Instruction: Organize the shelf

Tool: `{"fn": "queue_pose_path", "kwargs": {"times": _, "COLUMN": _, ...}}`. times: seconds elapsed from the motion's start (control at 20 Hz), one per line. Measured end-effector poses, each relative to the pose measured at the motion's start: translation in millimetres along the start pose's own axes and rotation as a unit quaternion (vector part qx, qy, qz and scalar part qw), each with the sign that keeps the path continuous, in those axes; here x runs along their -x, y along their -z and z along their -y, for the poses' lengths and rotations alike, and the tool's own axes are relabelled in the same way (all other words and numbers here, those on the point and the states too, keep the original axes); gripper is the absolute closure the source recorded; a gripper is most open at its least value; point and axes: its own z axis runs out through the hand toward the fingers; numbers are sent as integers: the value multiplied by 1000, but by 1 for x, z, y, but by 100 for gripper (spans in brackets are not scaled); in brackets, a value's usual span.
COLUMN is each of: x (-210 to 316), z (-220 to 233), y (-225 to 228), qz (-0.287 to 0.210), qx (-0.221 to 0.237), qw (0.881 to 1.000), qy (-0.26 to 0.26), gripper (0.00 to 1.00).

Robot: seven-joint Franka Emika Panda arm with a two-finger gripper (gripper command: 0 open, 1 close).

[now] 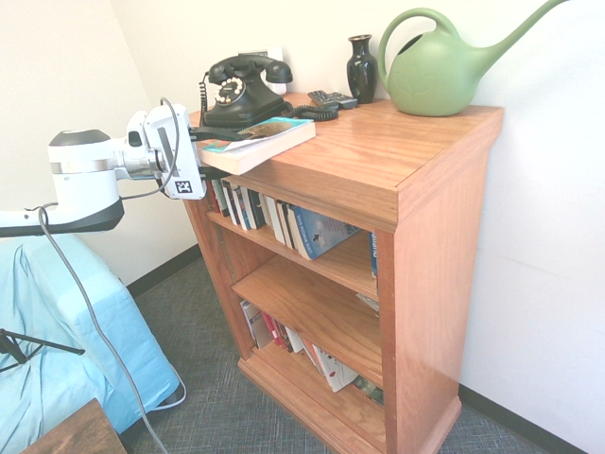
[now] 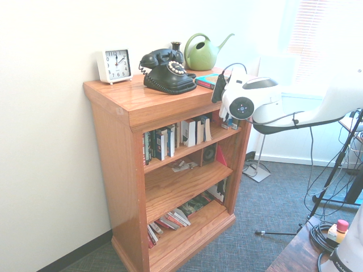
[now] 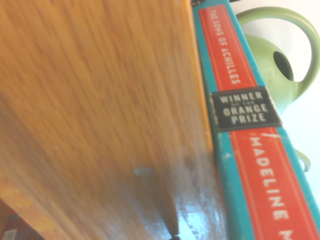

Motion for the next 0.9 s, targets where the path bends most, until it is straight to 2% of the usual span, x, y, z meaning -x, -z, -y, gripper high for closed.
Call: {"fn": "queue_pose_path", "kwargs": {"times": 0.9, "x": -8, "z": -10, "y": -10, "qz": 5, "qx": 5, "qw": 1000, "qy": -9, "gripper": 100}}
